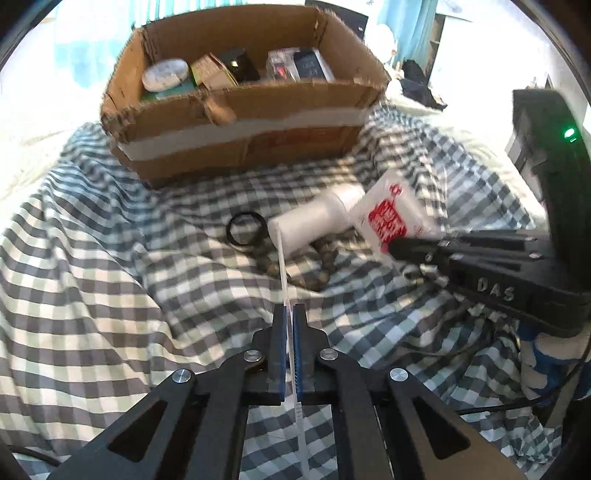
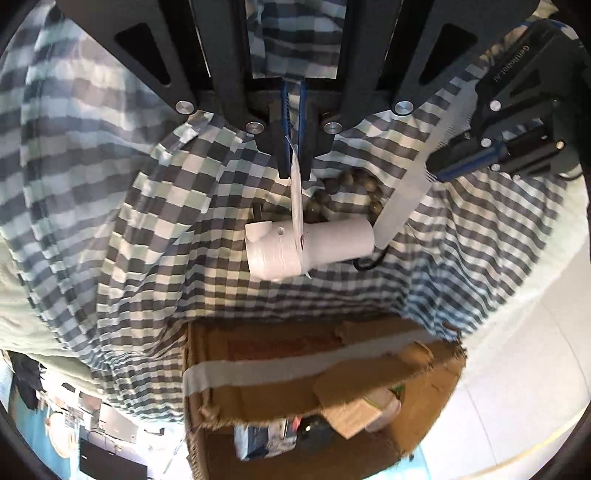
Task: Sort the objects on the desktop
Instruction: 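Grasp the white comb with the left gripper while the right grasps the red-printed sachet, then carry the comb with the left gripper while the right carries the sachet over the box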
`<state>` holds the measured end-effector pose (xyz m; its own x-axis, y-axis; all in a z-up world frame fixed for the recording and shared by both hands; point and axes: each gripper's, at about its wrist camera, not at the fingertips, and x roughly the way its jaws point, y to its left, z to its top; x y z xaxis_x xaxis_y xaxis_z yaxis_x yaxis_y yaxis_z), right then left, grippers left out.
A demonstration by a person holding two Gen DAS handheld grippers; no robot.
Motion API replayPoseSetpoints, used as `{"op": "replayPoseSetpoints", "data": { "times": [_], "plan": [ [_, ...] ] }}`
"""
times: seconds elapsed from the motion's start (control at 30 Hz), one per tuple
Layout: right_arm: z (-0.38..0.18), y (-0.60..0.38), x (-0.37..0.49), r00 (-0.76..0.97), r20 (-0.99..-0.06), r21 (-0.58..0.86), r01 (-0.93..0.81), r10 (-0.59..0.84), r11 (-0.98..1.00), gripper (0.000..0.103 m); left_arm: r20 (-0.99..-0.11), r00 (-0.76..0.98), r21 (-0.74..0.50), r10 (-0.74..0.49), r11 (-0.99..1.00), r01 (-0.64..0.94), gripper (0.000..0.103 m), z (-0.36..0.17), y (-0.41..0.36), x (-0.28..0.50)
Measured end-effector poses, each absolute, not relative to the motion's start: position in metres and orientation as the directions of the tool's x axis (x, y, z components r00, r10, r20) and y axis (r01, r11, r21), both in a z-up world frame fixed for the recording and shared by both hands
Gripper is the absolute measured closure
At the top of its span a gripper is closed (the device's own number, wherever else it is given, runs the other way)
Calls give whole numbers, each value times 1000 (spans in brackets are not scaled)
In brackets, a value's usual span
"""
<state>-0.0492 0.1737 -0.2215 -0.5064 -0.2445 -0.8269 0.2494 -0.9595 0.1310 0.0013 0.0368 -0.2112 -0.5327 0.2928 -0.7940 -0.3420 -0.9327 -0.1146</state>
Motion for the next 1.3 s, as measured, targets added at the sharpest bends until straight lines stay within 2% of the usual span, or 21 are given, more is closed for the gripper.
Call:
{"op": "replayPoseSetpoints", "data": {
  "times": [0.07, 0.3, 0.4, 0.7, 0.83, 1.3],
  "plan": [
    [-214, 176, -44, -535, -814, 118, 231, -227, -966, 101, -811, -508, -127, 289, -935, -330, 101, -219, 38, -4],
    [-182, 169, -27, -637, -720, 160, 233, -275, -959, 101, -759, -561, -185, 331, -935, -301, 101, -188, 26, -1],
    [-171, 167, -20, -668, -686, 176, 231, -288, -957, 101, -742, -590, -163, 318, -940, -301, 101, -180, 25, 0],
    [-126, 171, -3, -776, -561, 182, 224, -289, -957, 101, -686, -641, -199, 343, -937, -287, 101, -138, 4, -1],
    [-105, 168, 1, -813, -515, 168, 213, -270, -962, 101, -653, -684, -130, 325, -938, -322, 101, -118, 7, -7],
    [-61, 159, -3, -870, -419, 136, 224, -261, -965, 101, -514, -790, -93, 334, -938, -335, 101, -31, -8, -19]
  ]
}}
